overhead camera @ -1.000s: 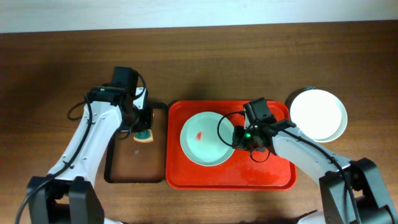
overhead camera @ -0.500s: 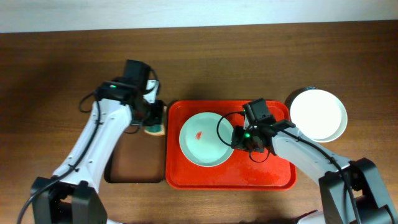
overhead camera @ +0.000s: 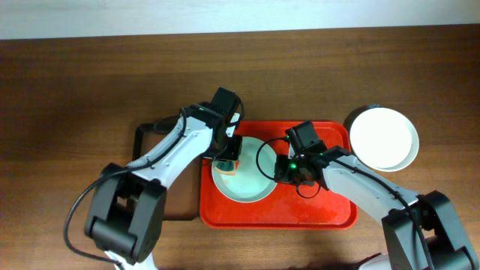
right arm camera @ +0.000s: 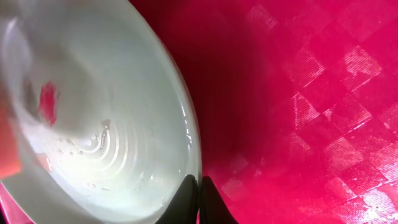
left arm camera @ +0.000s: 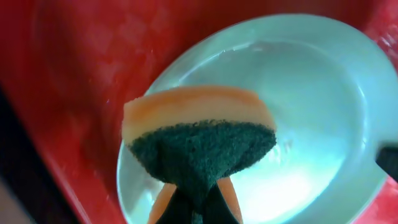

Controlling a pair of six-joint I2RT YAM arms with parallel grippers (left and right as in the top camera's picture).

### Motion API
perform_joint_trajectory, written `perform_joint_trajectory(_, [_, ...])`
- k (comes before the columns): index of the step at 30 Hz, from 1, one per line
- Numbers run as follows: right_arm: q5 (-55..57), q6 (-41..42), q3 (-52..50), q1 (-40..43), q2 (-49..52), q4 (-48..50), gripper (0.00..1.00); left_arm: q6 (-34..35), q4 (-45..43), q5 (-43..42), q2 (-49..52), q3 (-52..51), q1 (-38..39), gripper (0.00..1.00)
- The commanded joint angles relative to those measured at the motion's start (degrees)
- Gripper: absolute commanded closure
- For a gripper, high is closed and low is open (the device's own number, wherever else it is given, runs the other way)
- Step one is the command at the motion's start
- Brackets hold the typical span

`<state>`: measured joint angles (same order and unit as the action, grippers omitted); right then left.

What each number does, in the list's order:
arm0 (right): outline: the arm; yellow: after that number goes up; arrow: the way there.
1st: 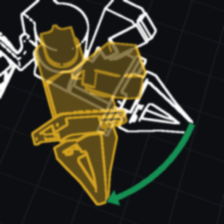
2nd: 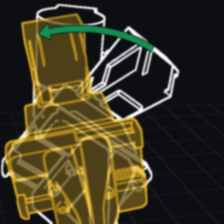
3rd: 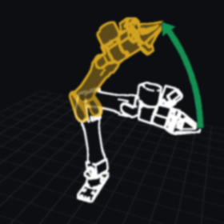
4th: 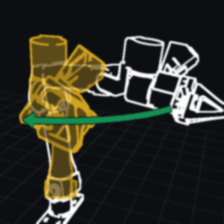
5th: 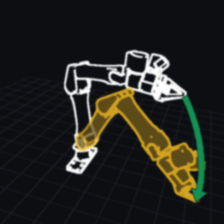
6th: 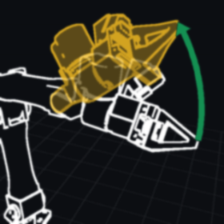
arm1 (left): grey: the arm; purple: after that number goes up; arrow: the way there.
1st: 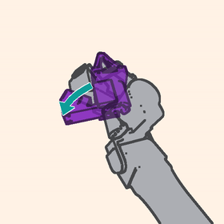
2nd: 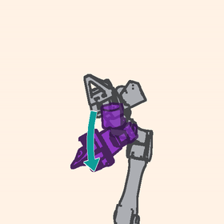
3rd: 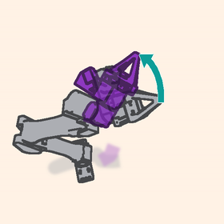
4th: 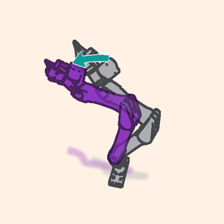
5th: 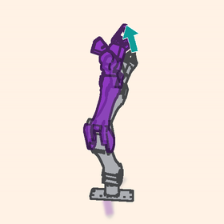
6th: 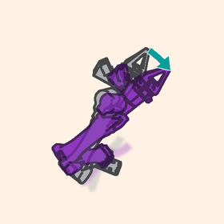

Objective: Clean dirty plates on tray and stack at the side
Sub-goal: 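Scrub the green plate with the sponge while the right gripper holds it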

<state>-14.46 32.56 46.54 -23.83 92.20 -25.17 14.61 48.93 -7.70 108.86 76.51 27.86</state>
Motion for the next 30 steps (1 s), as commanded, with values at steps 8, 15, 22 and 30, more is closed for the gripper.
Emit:
perform_joint_trajectory(8, [0.6, -0.1, -0.3, -0.6, 0.4, 0.1, 0.96, -1.5, -1.4, -12.1, 9.1, 1.3, 2.8, 1.00])
perform_joint_trajectory(15, [0.6, -0.1, -0.3, -0.6, 0.4, 0.1, 0.96, -4.0, -2.4, -9.5, -2.5, 2.6, -4.1, 1.00])
perform_joint_trajectory(22, [0.6, -0.1, -0.3, -0.6, 0.4, 0.1, 0.96, -3.7, -4.3, -2.4, 2.1, -1.7, 0.0, 1.00])
perform_joint_trajectory(30, [0.6, -0.1, -0.3, -0.6, 0.4, 0.1, 0.96, -1.5, -4.8, -13.1, 10.6, -2.4, 0.2, 1.00])
